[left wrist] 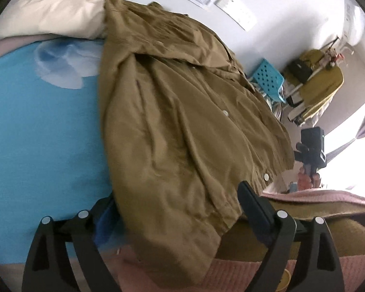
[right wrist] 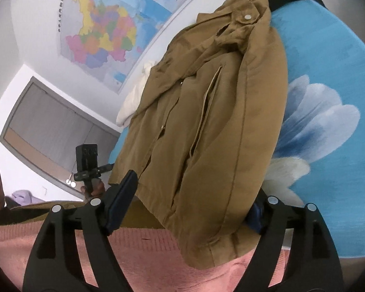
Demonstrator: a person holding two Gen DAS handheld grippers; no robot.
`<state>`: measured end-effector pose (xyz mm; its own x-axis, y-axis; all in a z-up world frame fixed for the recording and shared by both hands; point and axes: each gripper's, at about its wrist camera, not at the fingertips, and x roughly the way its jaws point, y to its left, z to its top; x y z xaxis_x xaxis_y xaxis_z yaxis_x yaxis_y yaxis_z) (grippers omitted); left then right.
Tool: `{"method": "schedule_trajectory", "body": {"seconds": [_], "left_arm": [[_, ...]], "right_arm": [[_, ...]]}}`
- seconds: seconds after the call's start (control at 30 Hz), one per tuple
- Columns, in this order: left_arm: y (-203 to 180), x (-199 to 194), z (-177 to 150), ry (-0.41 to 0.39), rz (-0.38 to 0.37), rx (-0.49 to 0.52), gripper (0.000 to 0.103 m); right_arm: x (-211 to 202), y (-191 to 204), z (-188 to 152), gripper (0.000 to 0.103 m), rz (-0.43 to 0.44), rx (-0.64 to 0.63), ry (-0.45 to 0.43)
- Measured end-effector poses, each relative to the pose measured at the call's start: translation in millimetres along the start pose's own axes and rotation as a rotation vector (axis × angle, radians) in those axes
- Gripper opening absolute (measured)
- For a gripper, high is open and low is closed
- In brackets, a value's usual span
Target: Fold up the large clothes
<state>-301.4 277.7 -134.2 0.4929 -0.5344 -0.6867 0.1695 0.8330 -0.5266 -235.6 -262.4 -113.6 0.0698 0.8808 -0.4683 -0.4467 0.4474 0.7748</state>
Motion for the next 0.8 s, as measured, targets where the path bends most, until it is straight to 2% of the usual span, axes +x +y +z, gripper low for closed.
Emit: {"method": "schedule_trajectory", "body": {"seconds": [0.03,0.07,0.1,0.13,0.17,0.23,0.37,0.5,0.67,0.8], "left_arm": [[-3.0,2.5,-0.5,0.003,-0.001,0.008,0.086],[-4.8,4.9,-1.2,0.003,0.0,0.011,0.067],[-5.1,8.0,0.1,-0.007,0.028,-0.001,0.028],[-3.9,11.9,2.3,-0.012,0.063,-0.026,0.016],[-2.0,13.0,3.2,-0.019,0.066,-0.053,0.012],[-3.3,10.9,4.2,-0.041,0.06,-0.08,0.01],[-4.2,-15.8,13.7,-0.119,-0.023,-0.131,0.009],[-9.8,-36.6,26.1,-0.179,-0.052,-0.137,0.008],[-9.6,-49.3,47.2,-0.211,-0.1,-0.173,0.008],[-15.0,-55.4,71.8,-0.225,-0.101,-0.164,0.009]], "right_arm": [[0.9,0.0,-1.1,0.057,0.008,0.003,0.006],[3.3,-0.1,-1.5,0.046,0.014,0.009,0.011],[3.4,0.1,-1.5,0.025,0.017,0.012,0.008],[1.6,1.5,-1.5,0.016,0.033,0.012,-0.004],[-2.9,3.3,-1.5,0.015,0.043,0.009,-0.025],[-11.8,12.1,2.5,0.012,0.057,-0.009,-0.066],[-27.8,30.5,15.3,0.011,0.082,-0.047,-0.133],[-41.1,43.7,35.6,0.011,0.113,-0.059,-0.209],[-44.6,51.9,62.0,0.011,0.141,-0.059,-0.246],[-47.6,56.4,90.8,0.011,0.157,-0.062,-0.274]]}}
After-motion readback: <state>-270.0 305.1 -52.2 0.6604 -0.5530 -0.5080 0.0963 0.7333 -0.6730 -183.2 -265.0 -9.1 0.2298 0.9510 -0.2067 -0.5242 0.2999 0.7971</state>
